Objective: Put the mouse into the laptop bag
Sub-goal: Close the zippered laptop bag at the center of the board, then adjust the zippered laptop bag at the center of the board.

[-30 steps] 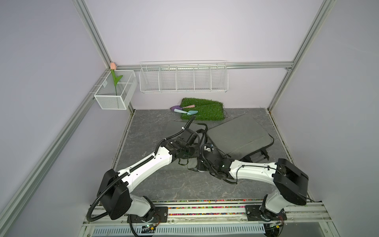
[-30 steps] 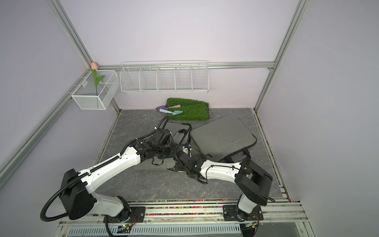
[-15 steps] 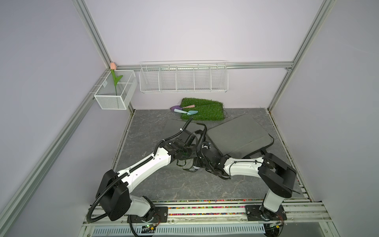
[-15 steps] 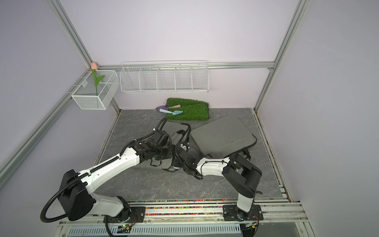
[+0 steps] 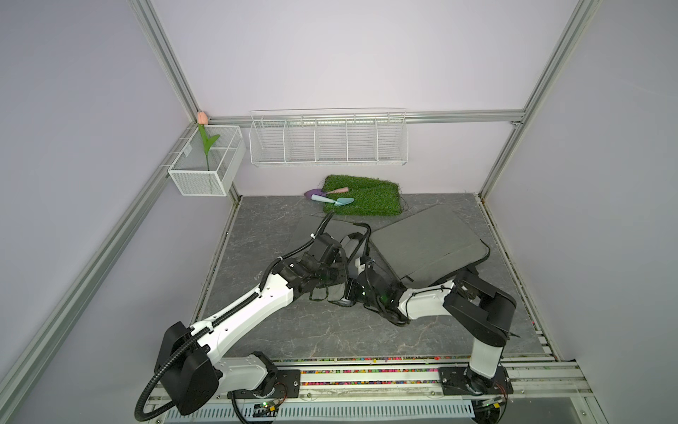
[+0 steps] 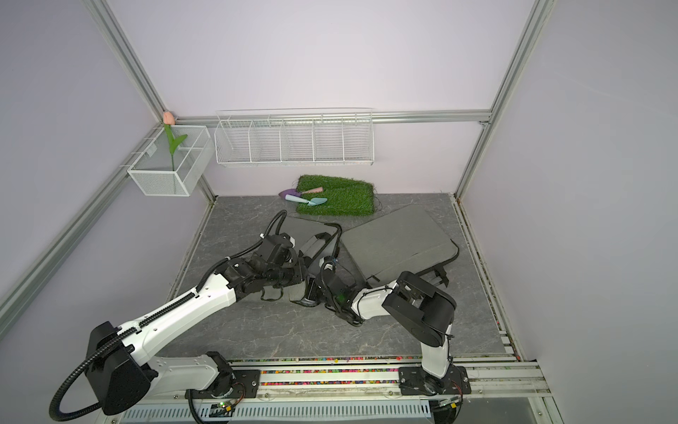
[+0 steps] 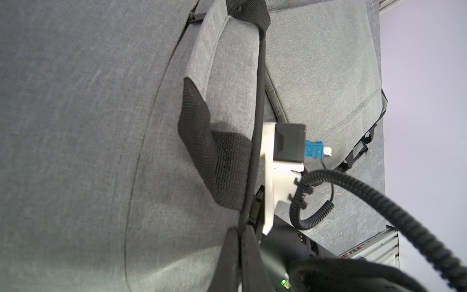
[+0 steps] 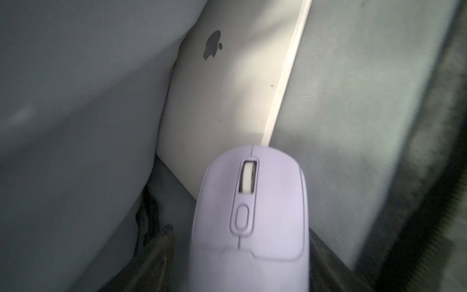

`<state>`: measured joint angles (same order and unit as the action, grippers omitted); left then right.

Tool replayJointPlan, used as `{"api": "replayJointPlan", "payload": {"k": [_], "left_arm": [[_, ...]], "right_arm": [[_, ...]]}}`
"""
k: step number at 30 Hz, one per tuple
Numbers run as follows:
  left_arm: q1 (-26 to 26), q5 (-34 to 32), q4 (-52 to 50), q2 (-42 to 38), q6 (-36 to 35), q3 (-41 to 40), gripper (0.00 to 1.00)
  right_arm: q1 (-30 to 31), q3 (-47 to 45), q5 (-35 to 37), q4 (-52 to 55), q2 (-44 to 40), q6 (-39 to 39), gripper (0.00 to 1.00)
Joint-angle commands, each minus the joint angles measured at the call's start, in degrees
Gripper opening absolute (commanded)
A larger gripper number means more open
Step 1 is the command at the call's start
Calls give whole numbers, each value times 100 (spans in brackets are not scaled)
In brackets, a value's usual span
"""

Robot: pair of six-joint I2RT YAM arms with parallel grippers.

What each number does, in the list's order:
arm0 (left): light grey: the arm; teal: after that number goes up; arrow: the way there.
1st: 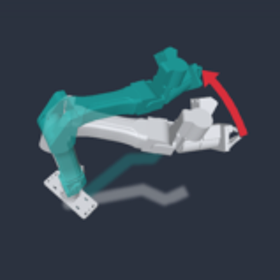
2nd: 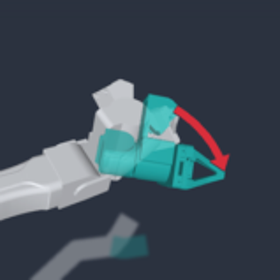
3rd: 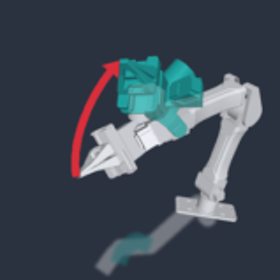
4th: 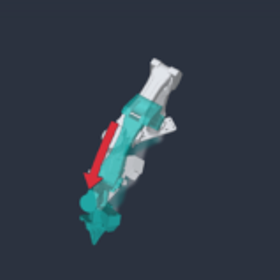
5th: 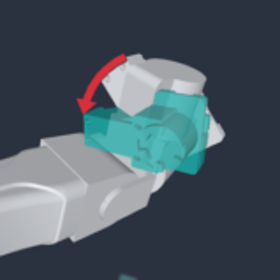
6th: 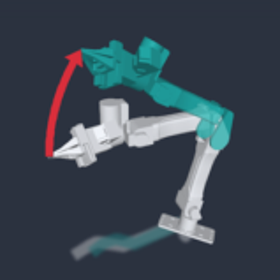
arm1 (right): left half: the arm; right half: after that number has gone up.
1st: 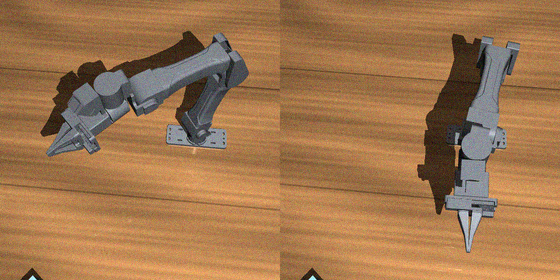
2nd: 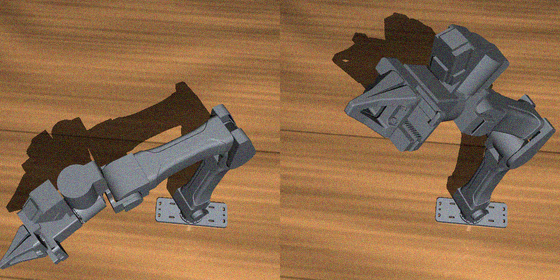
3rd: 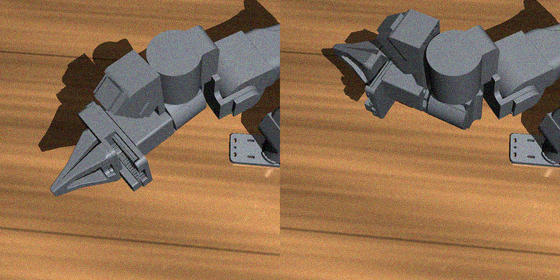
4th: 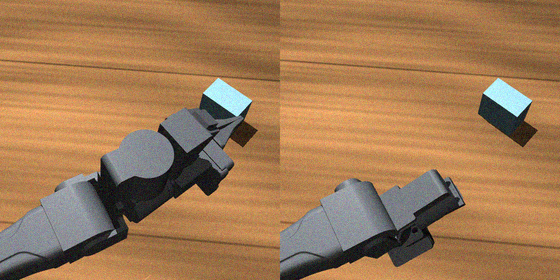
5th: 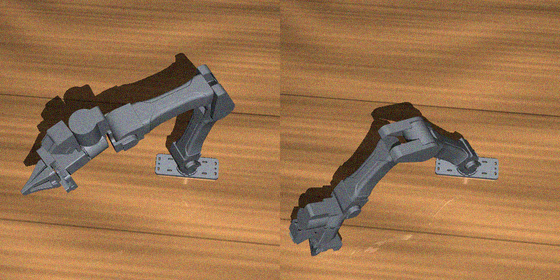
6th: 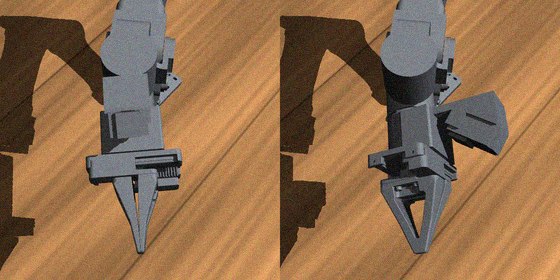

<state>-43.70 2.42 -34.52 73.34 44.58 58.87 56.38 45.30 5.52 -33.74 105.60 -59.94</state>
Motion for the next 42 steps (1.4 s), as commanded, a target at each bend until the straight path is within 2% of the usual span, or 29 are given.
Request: {"api": "replayJointPlan", "payload": {"k": [1,7,13,18,19,20,22,23,24,27,29,34,37,42], "left_arm": [[37,-133,226,-48,68,-16,0],[46,-1013,-410,-129,105,-34,0],[212,-2504,-2043,-496,812,-225,0],[717,-2461,-1934,-1722,733,-1044,0],[829,-2408,-1924,-1927,707,-1121,6],[975,-2336,-1996,-2050,717,-1136,22],[1247,-2209,-2109,-2139,677,-1091,48],[1421,-2065,-2099,-2137,607,-1062,56],[1603,-1875,-2046,-2112,529,-1044,58],[2278,-1203,-1847,-1855,340,-993,59],[2516,-914,-1640,-1655,325,-937,59],[2513,-88,-895,-1207,166,-740,61],[2446,-35,-793,-855,99,-577,68],[2415,319,-612,-177,7,-543,68]], "right_arm": [[-85,-273,112,330,-448,-88,78],[-157,-716,758,1276,-1368,192,85],[-302,-930,1257,2277,-2400,509,89],[-477,-708,1509,2888,-2789,911,90],[-516,-588,1513,3025,-2782,1009,90],[-564,-444,1499,3159,-2743,1104,90],[-730,-205,1292,3247,-2598,1264,89],[-865,-84,1118,3253,-2484,1338,89],[-972,24,975,3264,-2368,1404,88],[-1282,618,676,3399,-1876,1769,87],[-1473,1169,518,3591,-1449,2044,84],[-1682,2537,122,4144,-165,2384,77],[-1742,3188,-21,4322,617,2436,78],[-1866,4080,-520,4517,1699,2496,80]]}}
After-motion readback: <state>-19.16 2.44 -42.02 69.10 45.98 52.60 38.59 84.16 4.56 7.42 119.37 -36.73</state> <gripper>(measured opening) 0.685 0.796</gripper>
